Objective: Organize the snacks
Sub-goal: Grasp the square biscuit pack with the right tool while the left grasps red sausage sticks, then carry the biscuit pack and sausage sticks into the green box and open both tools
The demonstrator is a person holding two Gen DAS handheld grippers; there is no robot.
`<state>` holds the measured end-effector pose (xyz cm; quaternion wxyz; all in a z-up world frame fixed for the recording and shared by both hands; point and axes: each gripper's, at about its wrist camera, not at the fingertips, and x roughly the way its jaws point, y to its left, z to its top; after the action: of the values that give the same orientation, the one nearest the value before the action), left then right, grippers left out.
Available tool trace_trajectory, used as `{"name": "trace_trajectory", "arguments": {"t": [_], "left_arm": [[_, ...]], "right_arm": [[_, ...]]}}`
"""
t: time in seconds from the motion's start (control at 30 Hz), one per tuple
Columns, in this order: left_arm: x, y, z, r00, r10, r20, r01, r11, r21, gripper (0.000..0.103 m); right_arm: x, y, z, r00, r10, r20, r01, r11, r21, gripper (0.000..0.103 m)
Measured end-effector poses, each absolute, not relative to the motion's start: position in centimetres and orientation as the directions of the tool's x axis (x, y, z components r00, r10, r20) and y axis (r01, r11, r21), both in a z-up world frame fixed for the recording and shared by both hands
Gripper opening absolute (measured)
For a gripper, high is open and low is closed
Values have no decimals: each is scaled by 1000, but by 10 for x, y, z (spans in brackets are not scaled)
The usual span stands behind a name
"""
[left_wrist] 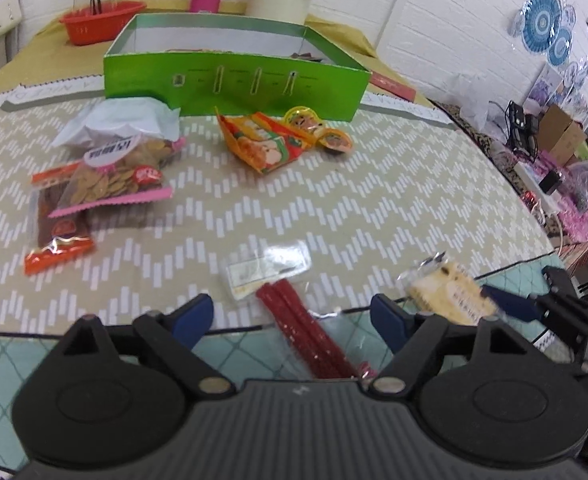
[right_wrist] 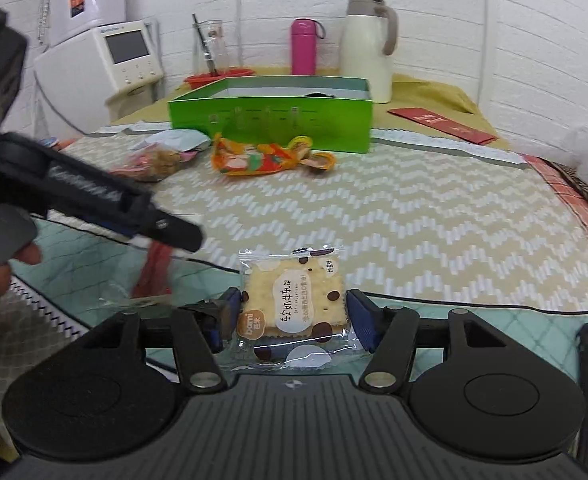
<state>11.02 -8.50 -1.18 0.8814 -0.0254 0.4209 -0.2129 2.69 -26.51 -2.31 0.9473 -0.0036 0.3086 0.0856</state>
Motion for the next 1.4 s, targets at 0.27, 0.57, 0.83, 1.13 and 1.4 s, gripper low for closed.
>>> {"name": "trace_trajectory", "arguments": {"t": [0.27,0.57,0.83,1.13,1.4], "left_arm": [[102,-113,-14,591,-340,-731,479,878,-21,44],[99,-86,-9,565,-444,-695,457,870,-184,30],[96,-59,20,604,-508,-614,451,853,-263,27],[139,-36,88,725,-502,-472,425,865,-267,27],[219,-26,111,790,-437,-430,333,895,-297,27]], "right_arm": [[21,-266,-30,798,201,-568,-183,979,90,98],[28,-258,-29,799,213,-562,-191,977,98,97],[37,-249,-10,819,240,-521,-224,970,94,96],[92,-245,40,877,259,-405,-253,965,69,96],[174,-245,61,903,241,-356,-208,970,129,96]]}}
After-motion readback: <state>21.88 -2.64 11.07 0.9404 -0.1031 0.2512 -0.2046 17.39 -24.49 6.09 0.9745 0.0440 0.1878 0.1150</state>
